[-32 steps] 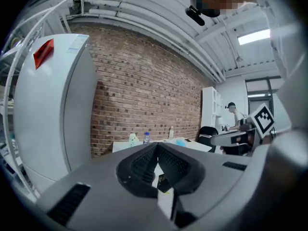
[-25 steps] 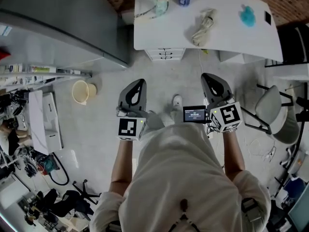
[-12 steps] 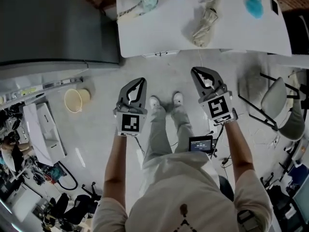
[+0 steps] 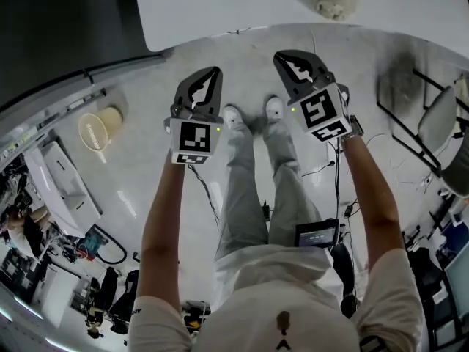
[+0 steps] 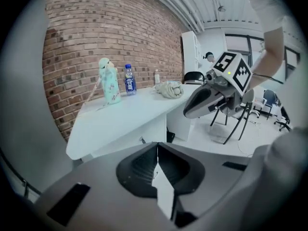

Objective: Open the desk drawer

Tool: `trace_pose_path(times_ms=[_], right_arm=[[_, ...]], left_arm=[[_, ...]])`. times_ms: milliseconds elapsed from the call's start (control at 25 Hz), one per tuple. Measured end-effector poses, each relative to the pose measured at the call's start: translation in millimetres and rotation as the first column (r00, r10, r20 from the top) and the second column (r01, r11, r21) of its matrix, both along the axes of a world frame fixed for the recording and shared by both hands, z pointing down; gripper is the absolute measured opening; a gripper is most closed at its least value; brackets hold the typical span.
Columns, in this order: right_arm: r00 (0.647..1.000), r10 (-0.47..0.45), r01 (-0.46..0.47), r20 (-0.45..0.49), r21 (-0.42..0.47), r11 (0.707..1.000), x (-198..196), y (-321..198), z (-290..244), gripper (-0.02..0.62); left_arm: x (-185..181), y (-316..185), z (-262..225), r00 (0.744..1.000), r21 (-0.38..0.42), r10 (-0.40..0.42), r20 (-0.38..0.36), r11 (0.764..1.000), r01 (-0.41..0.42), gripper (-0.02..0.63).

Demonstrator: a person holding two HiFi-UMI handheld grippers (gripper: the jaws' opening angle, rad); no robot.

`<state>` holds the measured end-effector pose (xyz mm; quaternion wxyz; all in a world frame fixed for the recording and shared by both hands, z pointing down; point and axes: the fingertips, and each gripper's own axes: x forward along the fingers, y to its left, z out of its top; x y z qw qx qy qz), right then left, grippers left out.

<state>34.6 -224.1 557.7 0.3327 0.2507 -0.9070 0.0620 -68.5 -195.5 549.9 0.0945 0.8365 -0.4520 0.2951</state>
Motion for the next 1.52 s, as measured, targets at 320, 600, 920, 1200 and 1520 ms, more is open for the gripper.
trace_pose_path(times_ms=[320,600,920,1200,1520], right_arm=[[0.996,-0.026,0.027,-0.086,0.009,1.000,-5,-43,80,0.027],[0.987,-0.073,0.082,-0.144,0.057,0.995,-35,-57,127,0.028],[0.935,-0.206,0.266,-0.290,0.186,0.946,-65,-67,144,0.028],[0.843,-0.255,0.433,-0.473,0.316,0.844,-80,-88,147,0.031],[0.773,-0.301,0.505,-0.559,0.254,0.825,-84,-93,165,0.114]], left_arm=[[-1,-31,88,0.999,-0.039,0.029,0.038,0.999,-0.027,0.008],[-1,-52,130,0.989,-0.005,0.101,0.110,0.995,-0.101,0.009],[5,-84,149,0.947,0.015,0.211,0.241,0.975,-0.220,0.011],[4,-110,151,0.863,0.007,0.309,0.400,0.941,-0.340,0.109],[6,-122,166,0.775,-0.046,0.377,0.507,0.910,-0.413,0.130]])
